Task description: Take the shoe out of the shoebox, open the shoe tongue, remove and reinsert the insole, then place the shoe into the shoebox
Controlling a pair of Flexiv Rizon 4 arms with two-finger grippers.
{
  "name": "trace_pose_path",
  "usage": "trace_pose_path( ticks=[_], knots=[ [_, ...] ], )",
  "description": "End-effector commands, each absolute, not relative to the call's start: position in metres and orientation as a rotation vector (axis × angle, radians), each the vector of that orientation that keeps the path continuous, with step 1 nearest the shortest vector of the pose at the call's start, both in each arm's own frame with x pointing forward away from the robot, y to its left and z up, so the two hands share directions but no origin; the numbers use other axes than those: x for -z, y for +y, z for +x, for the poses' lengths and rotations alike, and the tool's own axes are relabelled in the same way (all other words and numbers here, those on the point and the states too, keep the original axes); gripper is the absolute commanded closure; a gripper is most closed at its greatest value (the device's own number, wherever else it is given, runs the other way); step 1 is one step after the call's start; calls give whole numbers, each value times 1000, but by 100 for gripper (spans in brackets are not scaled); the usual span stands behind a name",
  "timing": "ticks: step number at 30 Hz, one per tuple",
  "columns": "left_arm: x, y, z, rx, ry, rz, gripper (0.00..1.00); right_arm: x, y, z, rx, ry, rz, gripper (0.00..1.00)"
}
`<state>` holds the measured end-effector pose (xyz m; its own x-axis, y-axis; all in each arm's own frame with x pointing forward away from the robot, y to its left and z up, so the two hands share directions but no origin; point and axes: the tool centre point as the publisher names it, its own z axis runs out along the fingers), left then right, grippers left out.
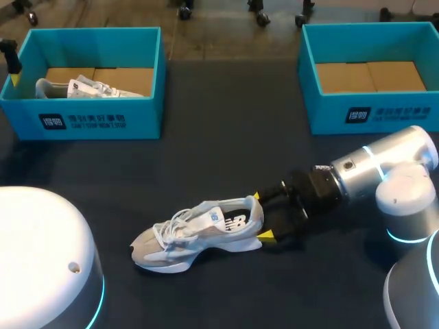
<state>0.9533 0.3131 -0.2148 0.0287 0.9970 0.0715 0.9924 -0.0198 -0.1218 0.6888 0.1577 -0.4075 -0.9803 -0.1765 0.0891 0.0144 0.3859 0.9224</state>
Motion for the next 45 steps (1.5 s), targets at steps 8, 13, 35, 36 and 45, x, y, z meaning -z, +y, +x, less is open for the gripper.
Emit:
trace_pose_path(
  ticks=[8,13,35,36,45],
  knots=[
    [214,313,953,-48,-2097,-2150,0,411,171,687,1636,-2477,142,0],
    [214,313,953,-48,-2097,-2150,0,413,175,685,1627,-2484,138,0],
    [214,313,953,-48,-2097,-2150,0,420,190,680,1625,-2516,117,0],
    [214,313,953,-48,-2097,-2150,0,419,190,680,1626,-2519,112,0],
    [214,313,953,-48,-2097,-2150,0,417,192,681,1674,-2519,122,0]
  ],
)
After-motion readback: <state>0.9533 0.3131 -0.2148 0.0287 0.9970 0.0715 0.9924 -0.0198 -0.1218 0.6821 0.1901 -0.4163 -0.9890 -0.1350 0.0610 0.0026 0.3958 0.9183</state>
